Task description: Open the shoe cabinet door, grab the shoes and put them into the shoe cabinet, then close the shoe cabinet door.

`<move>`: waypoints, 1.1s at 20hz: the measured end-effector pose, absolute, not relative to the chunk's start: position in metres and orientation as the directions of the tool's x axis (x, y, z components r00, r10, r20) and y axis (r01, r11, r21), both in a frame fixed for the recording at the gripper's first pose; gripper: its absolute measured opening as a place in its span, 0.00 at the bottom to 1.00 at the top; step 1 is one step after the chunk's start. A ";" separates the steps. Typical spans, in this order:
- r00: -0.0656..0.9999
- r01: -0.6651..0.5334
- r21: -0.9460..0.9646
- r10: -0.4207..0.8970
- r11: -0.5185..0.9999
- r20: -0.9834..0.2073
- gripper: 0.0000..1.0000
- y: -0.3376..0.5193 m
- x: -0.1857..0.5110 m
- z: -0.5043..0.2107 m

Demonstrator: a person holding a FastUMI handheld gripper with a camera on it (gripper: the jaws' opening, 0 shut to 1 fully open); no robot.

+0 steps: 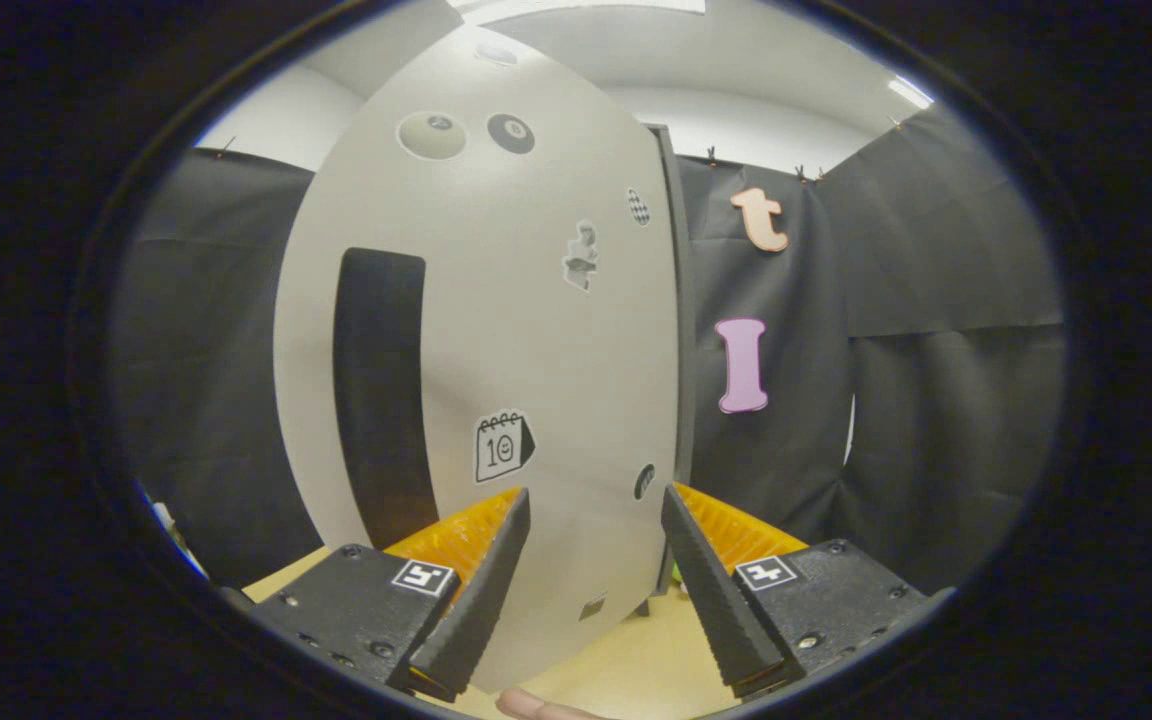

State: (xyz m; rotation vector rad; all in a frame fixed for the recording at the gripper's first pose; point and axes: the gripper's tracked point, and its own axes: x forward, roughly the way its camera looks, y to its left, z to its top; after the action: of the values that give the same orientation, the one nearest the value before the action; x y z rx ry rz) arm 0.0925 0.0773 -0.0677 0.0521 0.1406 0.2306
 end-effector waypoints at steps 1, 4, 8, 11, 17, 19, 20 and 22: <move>0.960 -0.242 0.066 0.248 0.968 -0.128 0.88 0.090 0.093 -0.069; 0.949 -0.301 0.044 0.304 0.952 -0.083 0.88 0.131 0.091 -0.065; 0.948 -0.317 -0.009 0.316 0.948 -0.033 0.93 0.168 0.074 -0.065; 0.957 -0.288 0.011 0.288 0.958 -0.021 0.96 0.168 0.050 -0.065; 0.975 -0.221 0.054 0.223 0.974 -0.017 0.97 0.122 -0.015 -0.091; 0.978 -0.197 0.085 0.202 0.977 -0.047 0.97 0.101 -0.033 -0.105; 0.985 -0.164 0.077 0.168 0.983 -0.047 0.98 0.086 -0.038 -0.106; 0.995 -0.094 0.054 0.096 0.994 -0.027 0.98 0.063 -0.044 -0.105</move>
State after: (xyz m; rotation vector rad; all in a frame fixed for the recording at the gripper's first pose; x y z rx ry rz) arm -0.0437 0.0630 -0.1049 0.0531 0.0291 0.0950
